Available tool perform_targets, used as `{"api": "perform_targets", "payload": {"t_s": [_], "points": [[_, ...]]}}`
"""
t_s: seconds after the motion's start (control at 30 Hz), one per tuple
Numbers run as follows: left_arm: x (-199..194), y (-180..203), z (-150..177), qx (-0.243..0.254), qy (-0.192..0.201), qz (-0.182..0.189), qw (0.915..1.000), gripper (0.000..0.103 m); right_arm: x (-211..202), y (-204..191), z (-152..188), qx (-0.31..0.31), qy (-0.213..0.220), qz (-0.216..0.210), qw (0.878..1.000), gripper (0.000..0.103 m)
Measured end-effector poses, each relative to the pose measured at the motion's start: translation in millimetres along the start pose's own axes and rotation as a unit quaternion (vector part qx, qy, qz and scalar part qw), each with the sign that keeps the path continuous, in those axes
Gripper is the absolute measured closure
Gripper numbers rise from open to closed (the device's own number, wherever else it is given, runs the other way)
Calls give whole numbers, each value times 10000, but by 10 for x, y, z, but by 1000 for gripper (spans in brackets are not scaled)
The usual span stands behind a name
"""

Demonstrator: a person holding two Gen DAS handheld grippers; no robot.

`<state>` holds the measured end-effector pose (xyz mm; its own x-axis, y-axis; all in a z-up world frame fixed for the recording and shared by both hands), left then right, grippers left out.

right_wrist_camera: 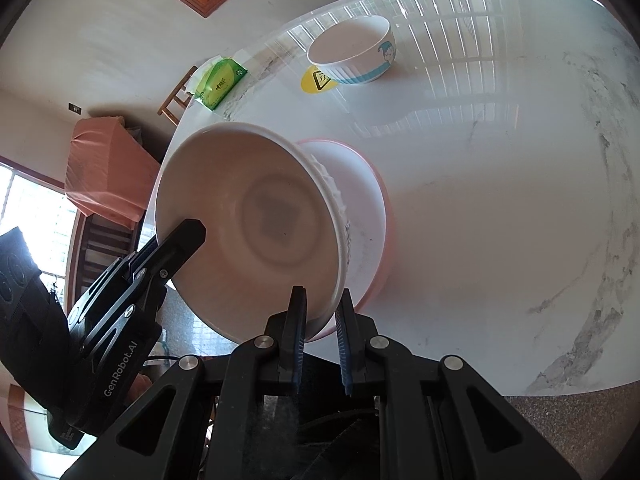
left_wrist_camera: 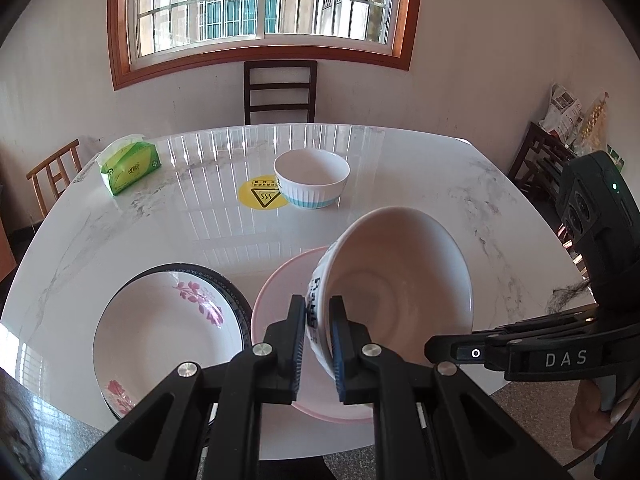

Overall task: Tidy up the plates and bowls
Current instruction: 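Lift the Rabbit bowl with both grippers and carry it over the pink bowl, then lower the Rabbit bowl into the pink bowl and open both grippers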

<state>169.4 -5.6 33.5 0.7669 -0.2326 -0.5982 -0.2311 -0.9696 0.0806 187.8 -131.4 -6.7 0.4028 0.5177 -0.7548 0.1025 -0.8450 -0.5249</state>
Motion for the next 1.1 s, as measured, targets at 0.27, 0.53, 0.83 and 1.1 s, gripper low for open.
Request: {"api": "perform_targets", "payload": {"t_s": [0.27,0.53,0.83,1.1], "points": [[43,-29,29,-77,-136,49,9999,90,12,10,3,2,-23,30,10000,89],[49,-54,77,-75,-250,38,9997,90,44,3,13,0,-116,43,9999,89],[106,-98,141,-68,-366,-56,9993,90,101,1,-44,-92,-139,210,9996,88],[185,-161,196,-177,-490,30,9986,89,226,56,-65,-122,-225,349,9991,89]]}}
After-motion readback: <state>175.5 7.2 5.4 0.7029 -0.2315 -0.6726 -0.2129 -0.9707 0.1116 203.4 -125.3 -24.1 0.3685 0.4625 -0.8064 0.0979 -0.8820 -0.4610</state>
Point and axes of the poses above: each gripper's, at about its wrist camera, not at the fingertips, and x roughly the way its jaws point, y to its right, z to its underside, the point moved 4 cm from there along x, roughly the way its jaws point, and after that the axes turned 10 degrees about y, right-handed, at the moved point
